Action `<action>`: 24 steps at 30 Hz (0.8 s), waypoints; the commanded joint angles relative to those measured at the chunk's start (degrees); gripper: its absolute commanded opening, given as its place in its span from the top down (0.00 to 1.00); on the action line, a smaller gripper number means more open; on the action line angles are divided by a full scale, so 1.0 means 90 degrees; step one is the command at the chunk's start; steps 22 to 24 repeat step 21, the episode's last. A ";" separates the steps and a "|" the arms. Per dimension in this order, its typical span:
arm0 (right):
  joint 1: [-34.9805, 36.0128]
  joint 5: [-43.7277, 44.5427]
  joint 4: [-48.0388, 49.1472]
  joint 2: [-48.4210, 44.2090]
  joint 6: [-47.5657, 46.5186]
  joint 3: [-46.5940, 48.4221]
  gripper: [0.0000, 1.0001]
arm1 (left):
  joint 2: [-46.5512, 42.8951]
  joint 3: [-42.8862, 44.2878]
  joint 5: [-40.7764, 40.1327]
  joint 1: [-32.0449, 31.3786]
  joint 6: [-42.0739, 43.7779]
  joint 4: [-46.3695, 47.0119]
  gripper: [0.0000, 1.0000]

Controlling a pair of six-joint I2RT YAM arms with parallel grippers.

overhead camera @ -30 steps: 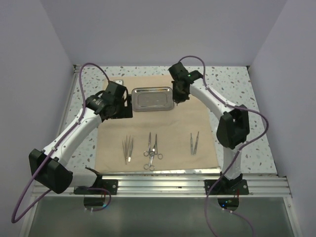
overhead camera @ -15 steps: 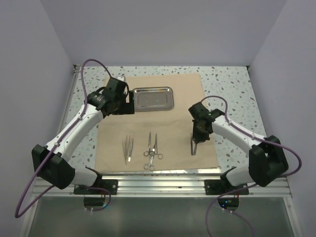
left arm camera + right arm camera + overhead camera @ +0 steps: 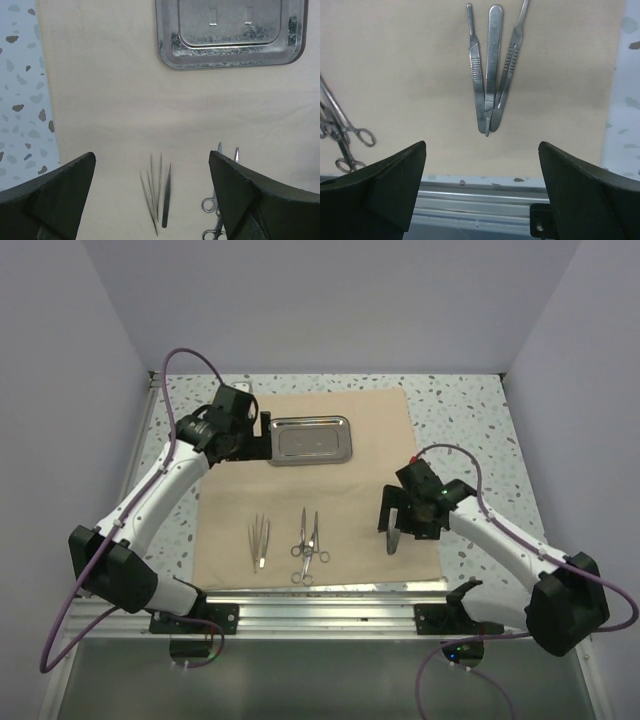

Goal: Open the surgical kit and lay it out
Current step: Place the medical item in the surgical kit, then reset both arms

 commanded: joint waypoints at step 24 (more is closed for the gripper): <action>0.0014 0.1758 -0.0359 -0.2222 -0.1132 0.2779 0.01 | -0.1860 -0.0672 -0.1269 0.0434 0.0365 0.0643 0.00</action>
